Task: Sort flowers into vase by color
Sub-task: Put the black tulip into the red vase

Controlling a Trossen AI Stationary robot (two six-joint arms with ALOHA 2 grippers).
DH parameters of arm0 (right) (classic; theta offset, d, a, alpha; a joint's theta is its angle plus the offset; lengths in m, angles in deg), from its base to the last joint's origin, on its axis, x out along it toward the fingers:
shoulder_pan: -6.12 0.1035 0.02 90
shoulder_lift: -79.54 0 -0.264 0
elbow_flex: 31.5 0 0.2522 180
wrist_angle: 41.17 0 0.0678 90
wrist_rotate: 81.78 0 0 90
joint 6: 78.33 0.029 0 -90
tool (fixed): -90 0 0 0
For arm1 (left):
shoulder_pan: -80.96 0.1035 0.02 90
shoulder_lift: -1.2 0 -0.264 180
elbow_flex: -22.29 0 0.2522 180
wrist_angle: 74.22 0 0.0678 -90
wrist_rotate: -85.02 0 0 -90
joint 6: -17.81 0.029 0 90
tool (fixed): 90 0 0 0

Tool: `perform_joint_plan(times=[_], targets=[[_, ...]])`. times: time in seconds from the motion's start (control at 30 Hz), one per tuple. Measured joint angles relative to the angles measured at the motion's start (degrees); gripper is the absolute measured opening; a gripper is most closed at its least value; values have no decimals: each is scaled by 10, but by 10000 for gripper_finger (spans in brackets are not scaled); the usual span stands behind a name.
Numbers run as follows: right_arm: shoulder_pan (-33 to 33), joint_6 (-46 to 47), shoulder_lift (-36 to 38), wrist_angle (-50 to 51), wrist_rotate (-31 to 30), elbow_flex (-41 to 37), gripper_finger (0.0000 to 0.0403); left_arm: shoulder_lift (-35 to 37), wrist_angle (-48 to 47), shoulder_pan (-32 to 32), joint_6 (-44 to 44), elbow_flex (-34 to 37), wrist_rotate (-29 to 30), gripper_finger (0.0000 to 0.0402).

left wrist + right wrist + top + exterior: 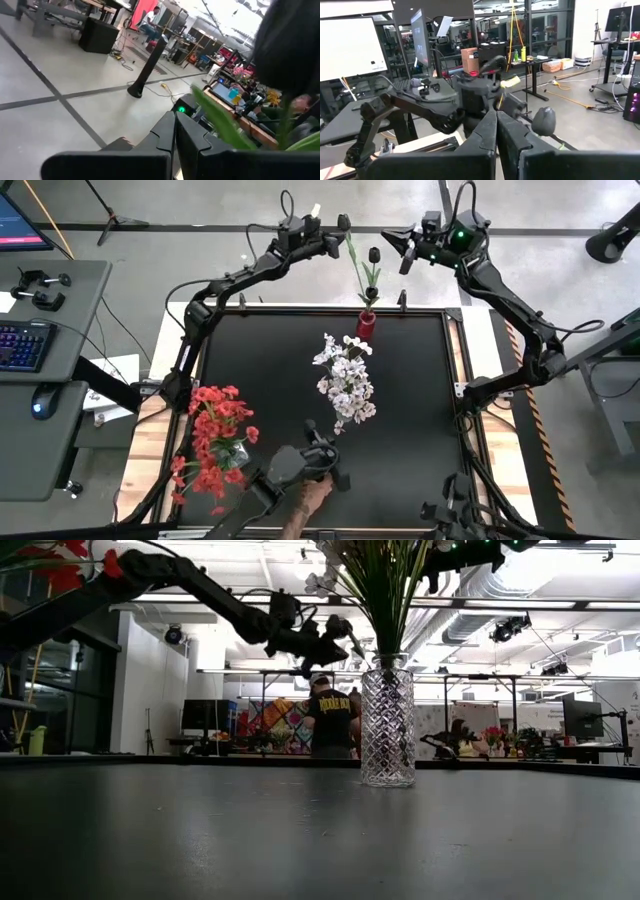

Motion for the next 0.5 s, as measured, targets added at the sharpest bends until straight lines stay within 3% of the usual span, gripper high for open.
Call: perform_joint_plan(times=[0.3, 0.5], targets=[[19, -2, 0, 5, 0, 0, 0, -12, 70, -9, 17, 0, -3, 0], [22, -4, 0, 8, 0, 0, 0, -12, 116, -14, 19, 0, -54, 0]])
